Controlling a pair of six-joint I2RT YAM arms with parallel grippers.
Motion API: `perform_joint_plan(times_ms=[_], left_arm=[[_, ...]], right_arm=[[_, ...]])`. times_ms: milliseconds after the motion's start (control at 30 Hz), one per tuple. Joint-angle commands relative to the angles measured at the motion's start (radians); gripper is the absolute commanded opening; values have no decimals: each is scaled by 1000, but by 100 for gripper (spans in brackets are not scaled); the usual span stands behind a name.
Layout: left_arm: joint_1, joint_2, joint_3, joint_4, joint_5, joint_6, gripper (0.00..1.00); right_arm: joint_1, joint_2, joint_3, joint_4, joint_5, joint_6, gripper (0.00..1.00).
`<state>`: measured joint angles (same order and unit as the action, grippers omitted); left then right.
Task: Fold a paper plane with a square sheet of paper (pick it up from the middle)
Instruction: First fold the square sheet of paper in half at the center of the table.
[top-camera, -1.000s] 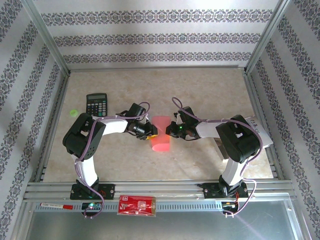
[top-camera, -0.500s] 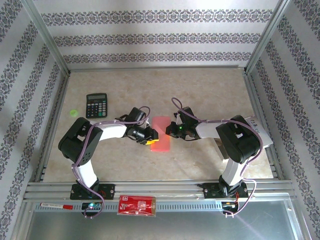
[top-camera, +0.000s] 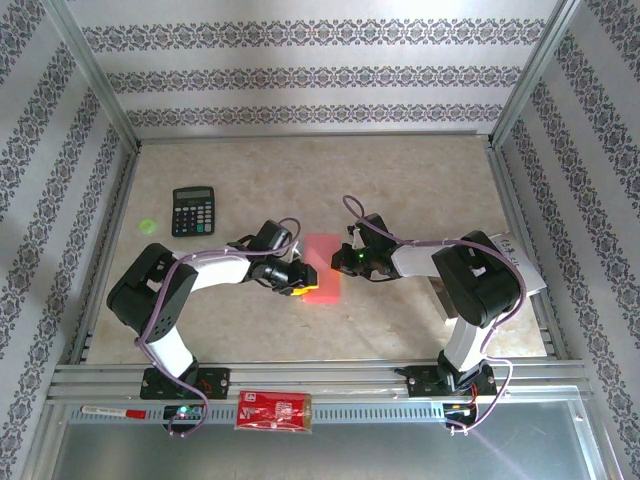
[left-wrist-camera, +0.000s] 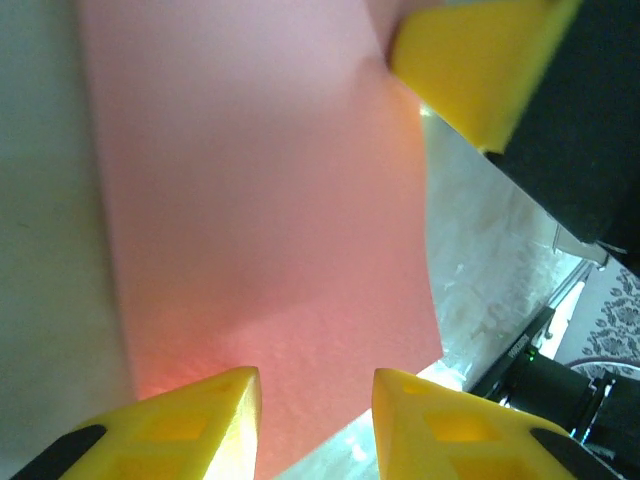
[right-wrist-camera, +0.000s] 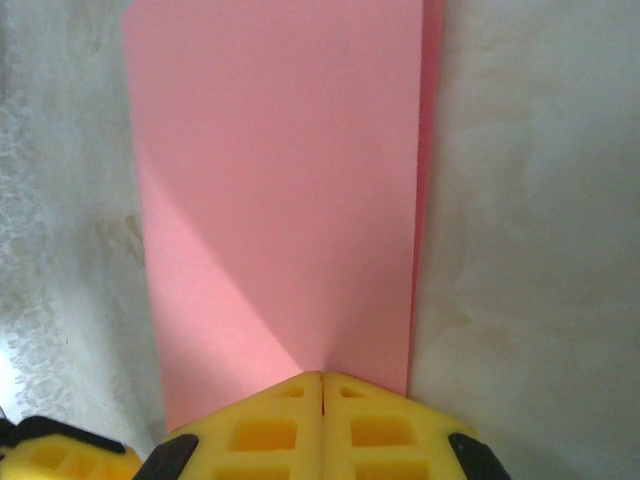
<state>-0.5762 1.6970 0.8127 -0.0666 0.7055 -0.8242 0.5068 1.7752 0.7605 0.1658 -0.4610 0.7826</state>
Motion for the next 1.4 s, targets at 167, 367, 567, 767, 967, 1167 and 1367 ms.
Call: perform_joint_plan(times_ms=[167, 367, 567, 767, 967, 1167, 1367], left_arm=[[-15, 30, -6, -76, -46, 15, 34], [-15, -2, -47, -95, -34, 35, 34], [-14, -70, -41, 12, 25, -7, 38], [-13, -24, -19, -52, -28, 19, 36], [-7, 6, -62, -106, -63, 50, 33], [8, -78, -92, -199, -93, 93, 33], [25, -123, -33, -162, -33, 88, 33]], right_arm=[[6, 49, -70, -192, 108, -14, 0], [6, 55, -72, -189, 107, -14, 0], [6, 51, -72, -190, 107, -15, 0], [7, 49, -67, -190, 106, -16, 0], [7, 50, -70, -192, 107, -18, 0], [6, 46, -75, -194, 108, -21, 0], [4, 49, -72, -193, 106, -22, 0]])
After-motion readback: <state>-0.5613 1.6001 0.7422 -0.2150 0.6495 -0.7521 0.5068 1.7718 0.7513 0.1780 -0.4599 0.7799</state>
